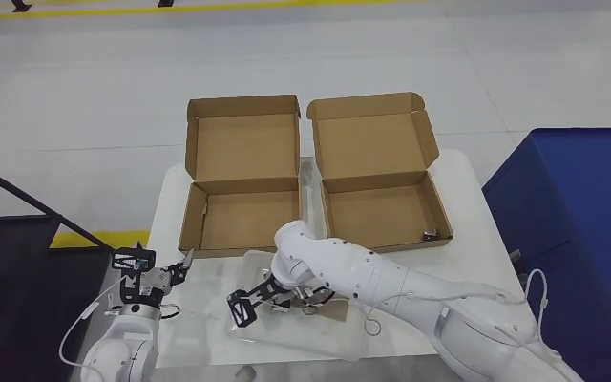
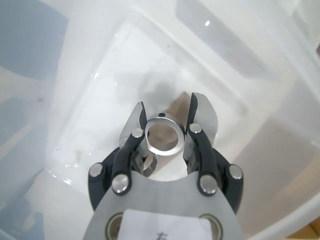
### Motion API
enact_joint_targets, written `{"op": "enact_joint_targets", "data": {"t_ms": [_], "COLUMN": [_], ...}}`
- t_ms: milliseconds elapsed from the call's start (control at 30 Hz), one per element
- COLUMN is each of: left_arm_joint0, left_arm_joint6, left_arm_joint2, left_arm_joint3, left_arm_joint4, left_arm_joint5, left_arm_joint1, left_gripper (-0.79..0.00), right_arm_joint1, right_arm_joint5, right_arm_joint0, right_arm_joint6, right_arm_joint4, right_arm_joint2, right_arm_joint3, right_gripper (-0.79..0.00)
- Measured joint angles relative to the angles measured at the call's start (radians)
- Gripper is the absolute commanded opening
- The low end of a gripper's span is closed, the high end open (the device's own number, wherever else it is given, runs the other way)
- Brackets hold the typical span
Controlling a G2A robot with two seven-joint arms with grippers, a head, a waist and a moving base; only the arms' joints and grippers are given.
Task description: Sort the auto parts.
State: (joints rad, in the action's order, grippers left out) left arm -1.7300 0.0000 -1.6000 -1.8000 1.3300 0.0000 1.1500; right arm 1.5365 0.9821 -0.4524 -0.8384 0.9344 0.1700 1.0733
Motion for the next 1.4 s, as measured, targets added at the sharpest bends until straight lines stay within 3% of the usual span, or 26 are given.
{"op": "enact_joint_targets", "data": {"t_ms": [233, 400, 933, 1200, 1400], "left_arm_joint0": [0.0, 0.0, 0.0, 0.0, 0.0], "left_arm_joint6": [0.0, 0.0, 0.0, 0.0, 0.0], "left_arm_joint2": [0.0, 0.0, 0.0, 0.0, 0.0], "left_arm_joint3": [0.0, 0.0, 0.0, 0.0, 0.0], "left_arm_joint4": [0.0, 0.0, 0.0, 0.0, 0.0], "left_arm_joint5": [0.0, 0.0, 0.0, 0.0, 0.0], "left_arm_joint1": [0.0, 0.0, 0.0, 0.0, 0.0], "left_gripper": [0.0, 0.0, 0.0, 0.0, 0.0], "right_arm_joint1": [0.036, 0.031, -0.122, -0.159, -0.163], "right_arm_joint5": [0.03, -0.016, -0.305, -0.347, -0.262], "right_arm_joint0": [0.006, 0.03, 0.034, 0.044, 0.038], "right_arm_joint6": [0.03, -0.016, -0.305, -0.347, -0.262], "right_arm_joint4": [0.027, 0.005, -0.236, -0.201, -0.182], "right_arm_joint2": [0.0, 0.0, 0.0, 0.0, 0.0], "right_arm_joint3": [-0.038, -0.025, 0.255, 0.296, 0.262], "right_gripper": [-0.483, -0.486, -0.477, -0.499, -0.523]}}
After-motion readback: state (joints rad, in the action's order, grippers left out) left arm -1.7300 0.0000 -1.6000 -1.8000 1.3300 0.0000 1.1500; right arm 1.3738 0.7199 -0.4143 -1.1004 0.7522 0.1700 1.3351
